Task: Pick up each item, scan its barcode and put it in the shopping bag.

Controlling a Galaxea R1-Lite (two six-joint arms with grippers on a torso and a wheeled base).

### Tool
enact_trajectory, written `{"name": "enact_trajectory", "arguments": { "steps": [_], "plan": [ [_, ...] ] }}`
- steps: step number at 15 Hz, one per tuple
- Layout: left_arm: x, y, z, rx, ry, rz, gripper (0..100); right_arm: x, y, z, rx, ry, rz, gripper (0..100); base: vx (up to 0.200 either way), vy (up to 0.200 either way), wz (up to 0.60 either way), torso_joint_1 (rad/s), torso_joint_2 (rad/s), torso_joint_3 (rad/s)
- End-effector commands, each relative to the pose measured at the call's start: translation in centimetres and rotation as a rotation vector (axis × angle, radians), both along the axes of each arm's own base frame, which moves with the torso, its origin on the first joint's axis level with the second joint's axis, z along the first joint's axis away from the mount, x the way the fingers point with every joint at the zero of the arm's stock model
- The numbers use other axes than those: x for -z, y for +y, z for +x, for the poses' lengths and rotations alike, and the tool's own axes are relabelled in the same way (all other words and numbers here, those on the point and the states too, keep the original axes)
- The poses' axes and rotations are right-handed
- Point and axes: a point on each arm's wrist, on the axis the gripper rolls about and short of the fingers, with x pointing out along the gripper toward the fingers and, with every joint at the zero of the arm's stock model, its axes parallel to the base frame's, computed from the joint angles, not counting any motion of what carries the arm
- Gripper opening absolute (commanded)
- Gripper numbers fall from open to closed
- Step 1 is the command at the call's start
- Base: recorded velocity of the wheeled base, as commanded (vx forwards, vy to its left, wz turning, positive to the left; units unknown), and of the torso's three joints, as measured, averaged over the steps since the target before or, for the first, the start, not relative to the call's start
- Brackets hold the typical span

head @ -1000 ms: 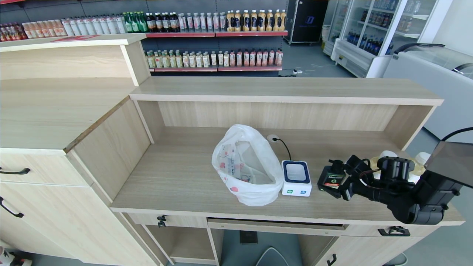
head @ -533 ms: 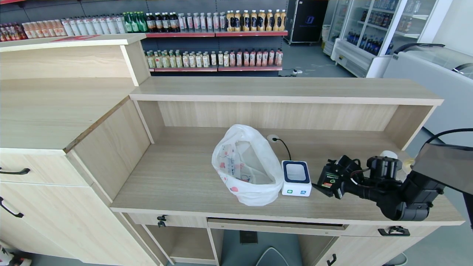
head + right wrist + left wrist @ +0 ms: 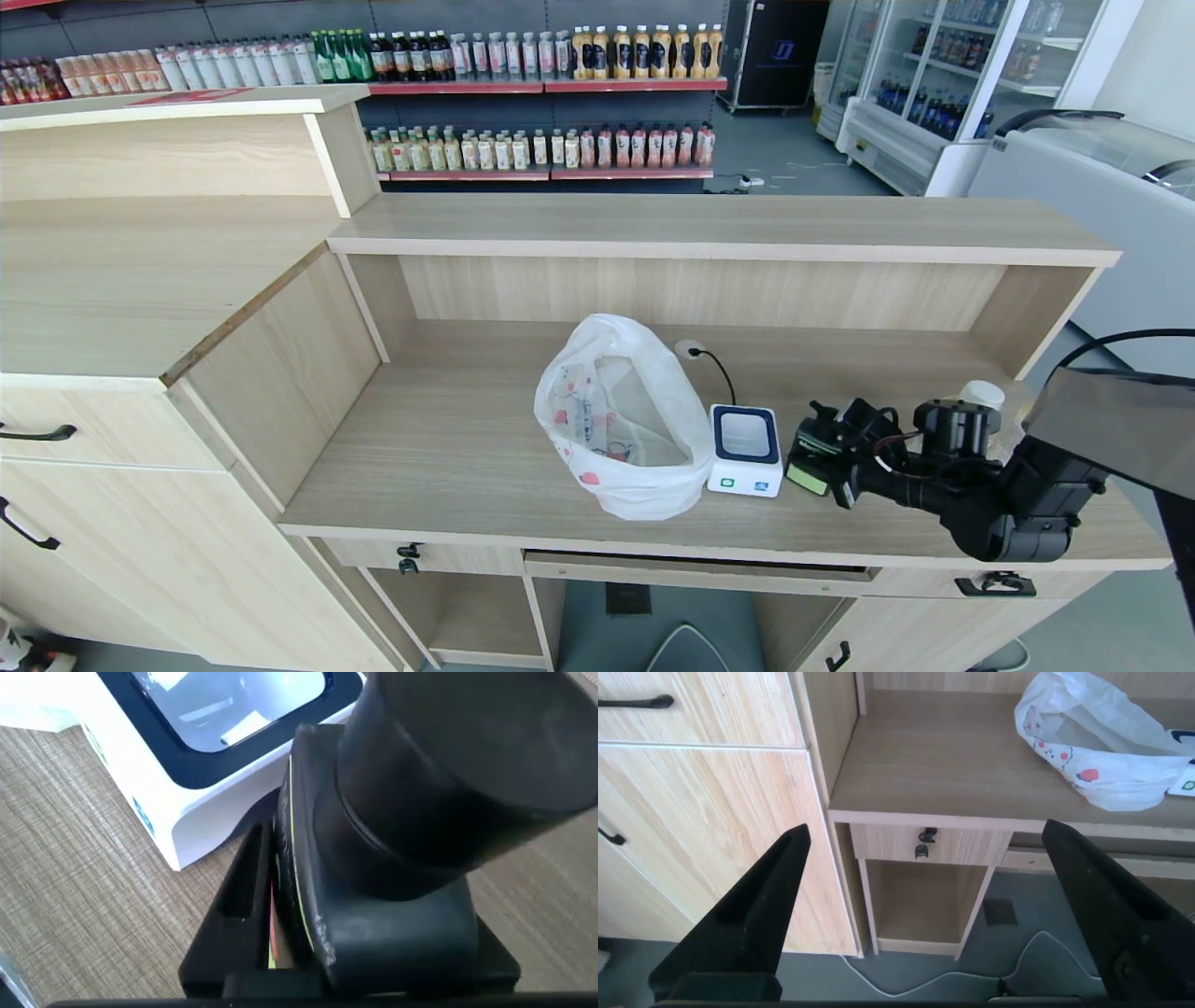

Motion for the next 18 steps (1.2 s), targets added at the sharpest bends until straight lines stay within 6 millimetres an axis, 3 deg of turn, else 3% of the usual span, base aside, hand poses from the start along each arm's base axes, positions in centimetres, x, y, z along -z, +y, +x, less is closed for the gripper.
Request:
{"name": "enact_trajectory", "arguments": {
  "steps": [1, 4, 6, 7, 8, 9, 11, 13, 14, 15, 16, 18],
  "plan": [
    [0.0, 0.0, 0.0, 0.000, 0.002, 0.000, 100, -0.8, -0.3, 0.1, 0.009, -0.019, 0.001, 0, 0.000, 0.000, 0.00, 0.000, 0.00, 0.000],
    [0.0, 0.0, 0.0, 0.000, 0.002, 0.000, 100, -2.0, -0.9, -0.1, 0.025, -0.043, 0.001, 0, 0.000, 0.000, 0.00, 0.000, 0.00, 0.000],
    [0.0, 0.0, 0.0, 0.000, 0.002, 0.000, 100, -5.7, -0.9, -0.8, 0.026, -0.116, 0.002, 0, 0.000, 0.000, 0.00, 0.000, 0.00, 0.000],
    [0.0, 0.0, 0.0, 0.000, 0.002, 0.000, 100, -8.6, -0.8, -1.8, 0.029, -0.170, 0.008, 0, 0.000, 0.000, 0.00, 0.000, 0.00, 0.000],
    [0.0, 0.0, 0.0, 0.000, 0.002, 0.000, 100, -9.0, -0.9, -2.0, 0.029, -0.176, 0.011, 0, 0.000, 0.000, 0.00, 0.000, 0.00, 0.000],
    [0.0, 0.0, 0.0, 0.000, 0.002, 0.000, 100, -14.2, -0.8, -5.6, 0.041, -0.259, 0.030, 0, 0.000, 0.000, 0.00, 0.000, 0.00, 0.000],
    [0.0, 0.0, 0.0, 0.000, 0.002, 0.000, 100, -18.5, -0.5, -10.6, 0.034, -0.366, 0.023, 0, 0.000, 0.000, 0.00, 0.000, 0.00, 0.000],
    [0.0, 0.0, 0.0, 0.000, 0.002, 0.000, 100, -19.9, -0.3, -13.7, 0.014, -0.518, -0.123, 0, 0.000, 0.000, 0.00, 0.000, 0.00, 0.000],
    [0.0, 0.0, 0.0, 0.000, 0.002, 0.000, 100, -20.7, -0.1, -15.8, -0.022, -0.663, -0.274, 0, 0.000, 0.000, 0.00, 0.000, 0.00, 0.000],
    [0.0, 0.0, 0.0, 0.000, 0.002, 0.000, 100, -20.7, -0.1, -15.8, -0.027, -0.673, -0.284, 0, 0.000, 0.000, 0.00, 0.000, 0.00, 0.000],
    [0.0, 0.0, 0.0, 0.000, 0.002, 0.000, 100, -21.5, 1.6, -16.9, -0.277, -0.899, -0.431, 0, 0.000, 0.000, 0.00, 0.000, 0.00, 0.000],
    [0.0, 0.0, 0.0, 0.000, 0.002, 0.000, 100, -21.9, 4.3, -17.7, -0.440, -1.173, -0.616, 0, 0.000, 0.000, 0.00, 0.000, 0.00, 0.000]
  ]
}}
